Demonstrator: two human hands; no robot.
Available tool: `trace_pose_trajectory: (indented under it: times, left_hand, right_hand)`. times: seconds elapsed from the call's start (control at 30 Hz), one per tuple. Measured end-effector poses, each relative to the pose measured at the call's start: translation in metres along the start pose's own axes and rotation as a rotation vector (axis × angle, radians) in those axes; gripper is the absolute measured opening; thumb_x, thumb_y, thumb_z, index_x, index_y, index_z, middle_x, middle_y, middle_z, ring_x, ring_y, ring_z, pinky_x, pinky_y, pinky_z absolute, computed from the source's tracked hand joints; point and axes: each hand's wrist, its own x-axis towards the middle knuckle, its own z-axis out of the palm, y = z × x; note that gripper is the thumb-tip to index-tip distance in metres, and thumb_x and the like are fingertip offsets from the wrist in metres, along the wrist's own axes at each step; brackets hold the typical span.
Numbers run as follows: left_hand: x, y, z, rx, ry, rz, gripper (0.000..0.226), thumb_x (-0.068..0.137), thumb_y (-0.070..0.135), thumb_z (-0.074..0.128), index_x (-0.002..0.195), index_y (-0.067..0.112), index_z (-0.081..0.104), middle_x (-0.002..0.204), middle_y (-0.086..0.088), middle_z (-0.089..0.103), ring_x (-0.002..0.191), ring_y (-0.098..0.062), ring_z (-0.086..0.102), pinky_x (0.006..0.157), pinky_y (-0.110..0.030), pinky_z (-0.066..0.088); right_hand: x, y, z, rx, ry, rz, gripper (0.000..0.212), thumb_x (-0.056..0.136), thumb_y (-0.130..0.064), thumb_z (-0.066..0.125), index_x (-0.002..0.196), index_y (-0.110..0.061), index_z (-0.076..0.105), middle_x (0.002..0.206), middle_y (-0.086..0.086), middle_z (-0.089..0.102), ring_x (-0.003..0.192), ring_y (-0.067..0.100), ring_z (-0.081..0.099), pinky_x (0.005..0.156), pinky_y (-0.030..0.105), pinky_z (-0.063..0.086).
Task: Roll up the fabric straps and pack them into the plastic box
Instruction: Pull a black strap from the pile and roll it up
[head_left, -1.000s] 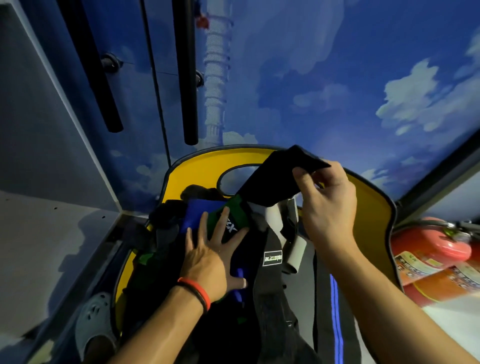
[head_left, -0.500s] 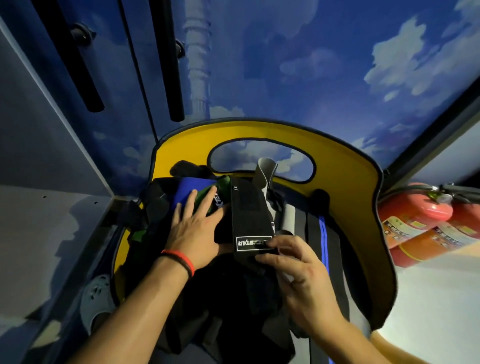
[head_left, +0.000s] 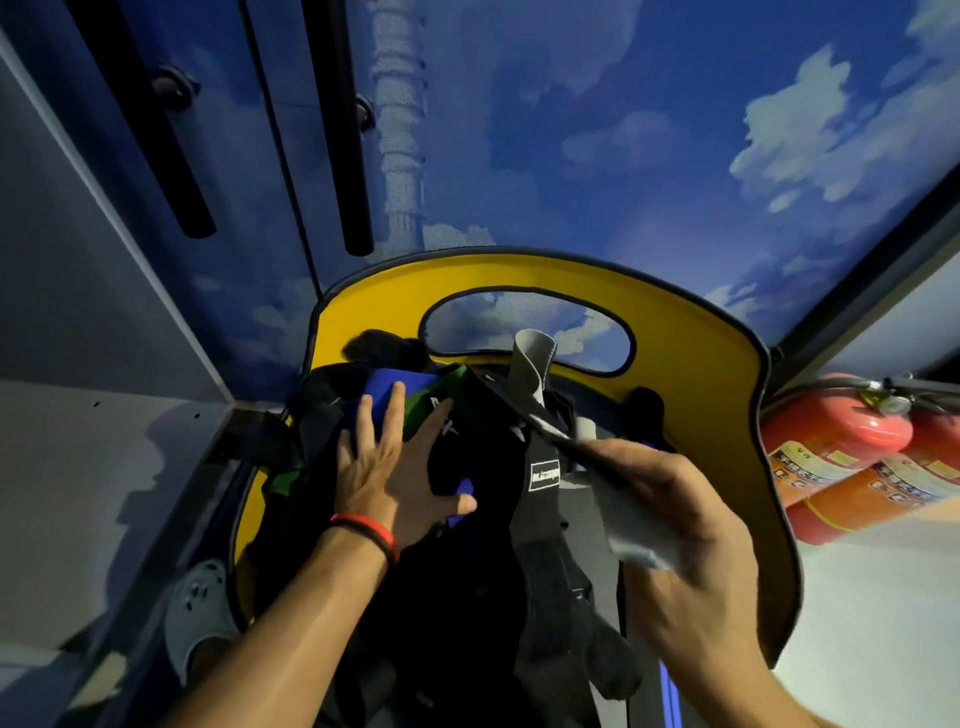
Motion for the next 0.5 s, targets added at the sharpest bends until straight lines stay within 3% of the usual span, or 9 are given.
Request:
trace_pose_trajectory:
  times: [0.07,0.1,0.17,0.2,0.27,0.3,0.37,0.43,0.5]
  left_hand:
    - [0.001,0.001,0.002,-0.037,0.051,0.023,0.104,0.065,0.076,0.066,0.152,0.055,0.014,0.167,0.002,-0.015,0.153,-0.034,-0.014,0.120,-0.058,0.007]
    - [0.002,0.003,0.001,-0.098,0.132,0.040,0.090,0.068,0.068,0.064,0.150,0.050,0.032,0.168,-0.002,0.002,0.154,-0.036,-0.002,0.121,-0.055,0.010]
    - [0.005,0.008,-0.005,-0.419,0.291,0.034,0.046,0.078,0.043,0.063,0.121,0.030,0.071,0.152,-0.006,0.044,0.144,-0.034,0.033,0.118,-0.042,0.025]
    - [0.006,0.013,-0.012,-0.626,0.299,-0.019,0.026,0.079,0.036,0.063,0.098,0.026,0.079,0.137,-0.003,0.058,0.133,-0.028,0.047,0.113,-0.035,0.032]
    - [0.005,0.022,-0.022,-0.872,0.222,-0.104,0.022,0.079,0.043,0.061,0.069,0.030,0.074,0.112,0.005,0.066,0.112,-0.016,0.060,0.099,-0.028,0.041]
    - [0.003,0.023,-0.023,-0.863,0.197,-0.081,0.024,0.080,0.047,0.067,0.064,0.030,0.072,0.107,0.006,0.067,0.107,-0.015,0.062,0.097,-0.029,0.043]
    - [0.000,0.023,-0.018,-0.753,0.179,-0.014,0.020,0.079,0.035,0.082,0.064,0.035,0.070,0.113,0.009,0.063,0.112,-0.015,0.060,0.104,-0.032,0.042]
    - [-0.002,0.022,-0.016,-0.801,0.164,-0.007,0.015,0.080,0.024,0.083,0.070,0.028,0.074,0.121,0.008,0.062,0.115,-0.012,0.058,0.104,-0.027,0.039]
    - [-0.002,0.023,-0.019,-0.912,0.215,-0.022,0.007,0.082,0.019,0.081,0.077,0.019,0.077,0.120,0.009,0.064,0.111,-0.007,0.059,0.096,-0.016,0.038]
  right_hand:
    - [-0.003,0.003,0.003,-0.122,-0.129,-0.142,0.033,0.078,0.000,0.079,0.108,-0.012,0.072,0.117,-0.009,0.072,0.114,0.015,0.068,0.098,0.039,0.053]
    - [-0.007,0.008,0.006,-0.182,-0.188,-0.213,0.033,0.080,0.007,0.075,0.108,-0.012,0.072,0.118,-0.010,0.071,0.115,0.014,0.067,0.099,0.043,0.051]
    - [-0.014,0.020,0.010,-0.277,-0.252,-0.327,0.026,0.094,0.001,0.057,0.107,-0.015,0.074,0.120,-0.015,0.069,0.115,0.009,0.065,0.099,0.042,0.049]
    - [-0.018,0.024,0.012,-0.287,-0.289,-0.361,0.028,0.100,-0.007,0.049,0.109,-0.016,0.074,0.121,-0.016,0.068,0.116,0.008,0.064,0.097,0.039,0.050]
    - [-0.023,0.033,0.017,-0.298,-0.421,-0.378,0.028,0.101,-0.017,0.048,0.114,-0.018,0.074,0.123,-0.015,0.067,0.119,0.009,0.062,0.096,0.033,0.052]
    - [-0.025,0.038,0.020,-0.349,-0.494,-0.377,0.027,0.097,-0.017,0.054,0.115,-0.020,0.073,0.124,-0.015,0.066,0.119,0.007,0.060,0.096,0.029,0.051]
    - [-0.021,0.044,0.020,-0.497,-0.725,-0.293,0.037,0.087,-0.021,0.058,0.120,-0.029,0.072,0.129,-0.020,0.063,0.123,-0.002,0.055,0.099,0.023,0.048]
    - [-0.003,0.044,0.018,-0.507,-0.929,-0.029,0.043,0.080,-0.022,0.057,0.119,-0.033,0.072,0.129,-0.021,0.064,0.121,-0.008,0.055,0.101,0.024,0.048]
    - [0.026,0.037,0.022,-0.390,-0.707,0.155,0.036,0.081,-0.016,0.060,0.109,-0.031,0.076,0.110,-0.020,0.072,0.101,-0.006,0.065,0.089,0.028,0.055]
